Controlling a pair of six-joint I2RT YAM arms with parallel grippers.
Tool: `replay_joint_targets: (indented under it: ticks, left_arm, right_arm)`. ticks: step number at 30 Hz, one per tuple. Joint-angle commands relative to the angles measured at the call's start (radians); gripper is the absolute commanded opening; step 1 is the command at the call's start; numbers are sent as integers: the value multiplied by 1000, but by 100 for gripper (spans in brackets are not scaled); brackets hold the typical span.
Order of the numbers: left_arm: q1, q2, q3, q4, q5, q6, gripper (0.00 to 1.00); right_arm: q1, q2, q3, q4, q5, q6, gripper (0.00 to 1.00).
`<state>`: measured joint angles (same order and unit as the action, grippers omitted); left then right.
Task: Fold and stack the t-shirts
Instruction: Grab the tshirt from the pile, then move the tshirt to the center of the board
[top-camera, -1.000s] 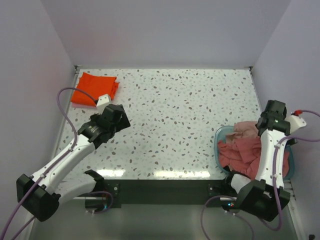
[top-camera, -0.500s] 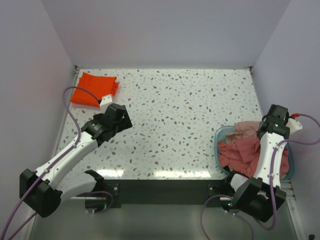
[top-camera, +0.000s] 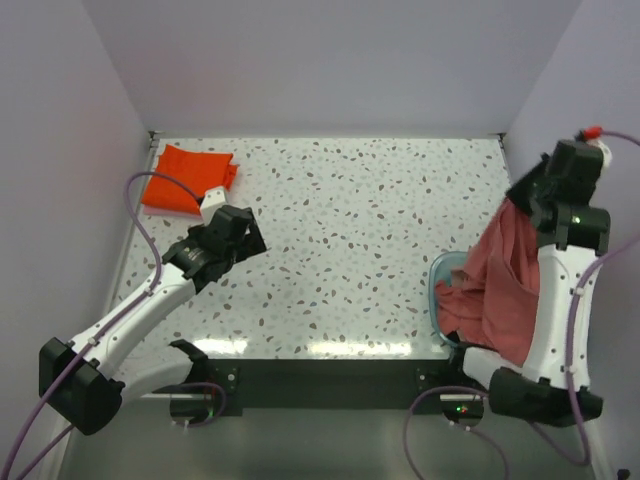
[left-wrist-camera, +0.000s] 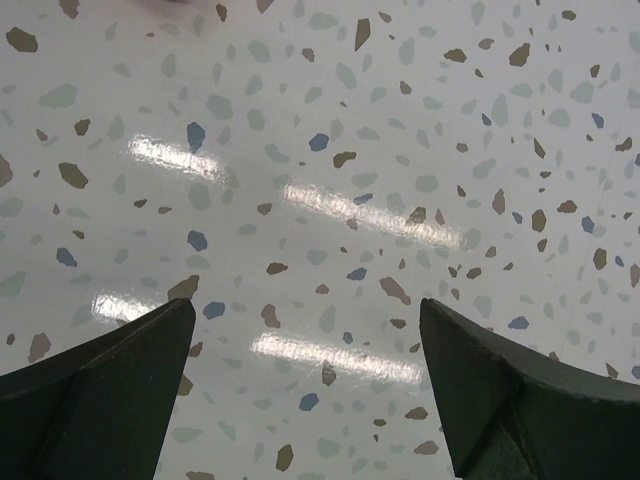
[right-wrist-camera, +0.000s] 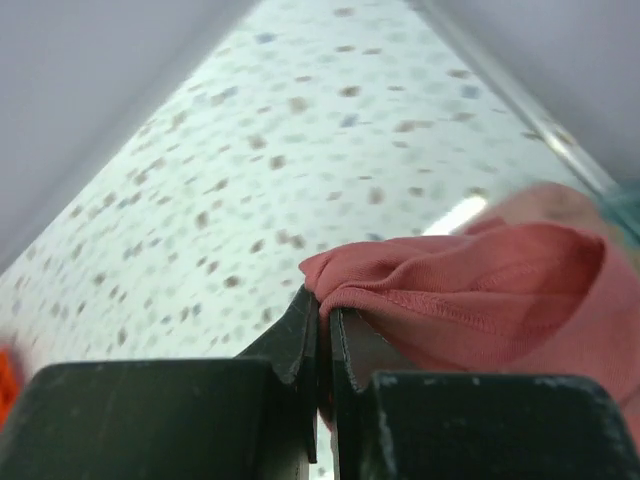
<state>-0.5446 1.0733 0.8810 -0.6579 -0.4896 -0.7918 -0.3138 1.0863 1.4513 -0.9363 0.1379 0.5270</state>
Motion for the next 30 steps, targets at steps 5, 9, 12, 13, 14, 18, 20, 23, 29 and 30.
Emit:
replay_joint_targets:
  ticks: [5, 9, 12, 13, 14, 18, 20, 23, 29, 30]
  left_arm:
    - [3, -6, 53, -35, -52, -21, 100]
    - [3, -53, 47, -75, -75, -58, 100]
    - [5, -90, 58, -130, -102, -81, 100]
    - [5, -107, 64, -147, -113, -89, 100]
    - [5, -116, 67, -178, -133, -96, 100]
    - [5, -154, 65, -224, -161, -135, 100]
    - [6, -165, 65, -246, -176, -150, 100]
    - [6, -161, 64, -269, -193, -176, 100]
    - [8, -104, 35, -211, -166, -172, 100]
    - [8, -70, 33, -198, -158, -162, 100]
  right_arm:
    - [635, 337, 516, 87, -37, -131, 0]
    - [817, 590, 831, 116, -112, -196, 0]
    - [892, 753, 1078, 110, -149, -210, 0]
    - [904, 780, 1118, 125, -188, -203, 0]
    - [904, 775, 1100, 148, -216, -191, 0]
    - [906, 628, 797, 347, -230, -157, 0]
    - [900, 527, 594, 356, -184, -168, 0]
    - [883, 349, 210, 390, -49, -154, 0]
    - [652, 247, -370, 377, -49, -121, 54]
    - [633, 273, -362, 351, -26, -130, 60]
